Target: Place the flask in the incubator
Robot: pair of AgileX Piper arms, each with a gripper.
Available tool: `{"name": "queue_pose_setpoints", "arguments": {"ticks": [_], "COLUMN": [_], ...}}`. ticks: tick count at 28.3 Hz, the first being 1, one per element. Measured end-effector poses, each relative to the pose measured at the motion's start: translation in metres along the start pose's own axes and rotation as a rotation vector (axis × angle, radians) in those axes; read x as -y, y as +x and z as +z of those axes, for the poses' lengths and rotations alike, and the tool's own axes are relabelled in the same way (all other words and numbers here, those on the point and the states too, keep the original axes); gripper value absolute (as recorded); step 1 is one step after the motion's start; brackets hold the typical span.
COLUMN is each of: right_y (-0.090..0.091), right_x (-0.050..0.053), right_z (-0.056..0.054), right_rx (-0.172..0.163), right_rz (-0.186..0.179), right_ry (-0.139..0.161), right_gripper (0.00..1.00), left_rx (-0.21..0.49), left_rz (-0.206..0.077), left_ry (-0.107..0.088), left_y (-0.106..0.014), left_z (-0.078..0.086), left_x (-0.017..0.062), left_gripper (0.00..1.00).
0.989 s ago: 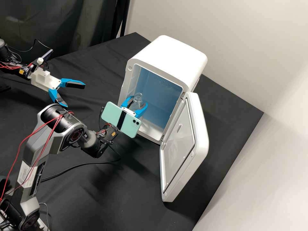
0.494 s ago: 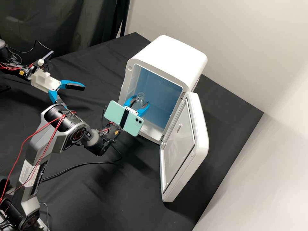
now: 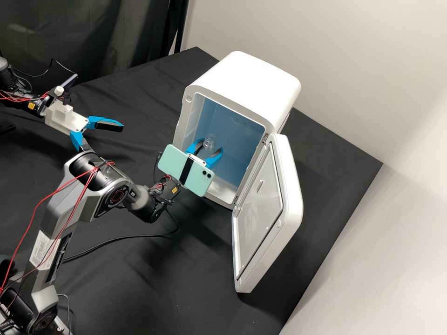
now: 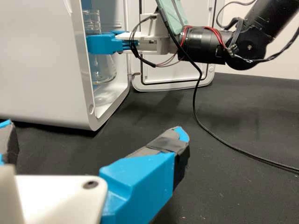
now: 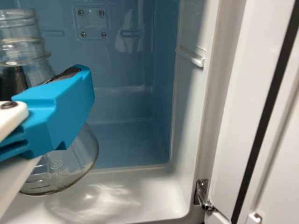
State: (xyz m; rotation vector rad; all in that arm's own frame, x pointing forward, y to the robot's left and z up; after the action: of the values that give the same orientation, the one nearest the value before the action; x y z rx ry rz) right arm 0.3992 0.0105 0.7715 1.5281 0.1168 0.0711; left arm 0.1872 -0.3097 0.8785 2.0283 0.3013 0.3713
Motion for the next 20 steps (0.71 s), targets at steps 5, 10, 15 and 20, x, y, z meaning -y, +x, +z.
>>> {"name": "queue_pose_setpoints", "arguments": {"ticks": [5,10,15,20], "right_y": [0.009,0.017,0.023,0.029], "right_x": [0.003,0.011,0.018,0.018], "right_z": [0.002,0.005,0.006,0.005], "right_rx": [0.013,0.032,0.049,0.048], "right_rz": [-0.013,-0.038,-0.064,-0.067], "right_ry": [0.001,0.004,0.008,0.007], "right_gripper": [0.0,0.0,0.0,0.0], "left_rx": [0.0,0.006,0.01,0.011], "left_rz": [0.0,-0.002,-0.003,-0.003], "left_ry": [0.0,0.001,0.002,0.002], "left_y": [0.0,0.0,0.001,0.001], "left_z": [0.0,0.001,0.002,0.003], "left_x": [0.0,0.0003,0.0005,0.0006], "left_gripper": [1.0,1.0,1.0,1.0]}}
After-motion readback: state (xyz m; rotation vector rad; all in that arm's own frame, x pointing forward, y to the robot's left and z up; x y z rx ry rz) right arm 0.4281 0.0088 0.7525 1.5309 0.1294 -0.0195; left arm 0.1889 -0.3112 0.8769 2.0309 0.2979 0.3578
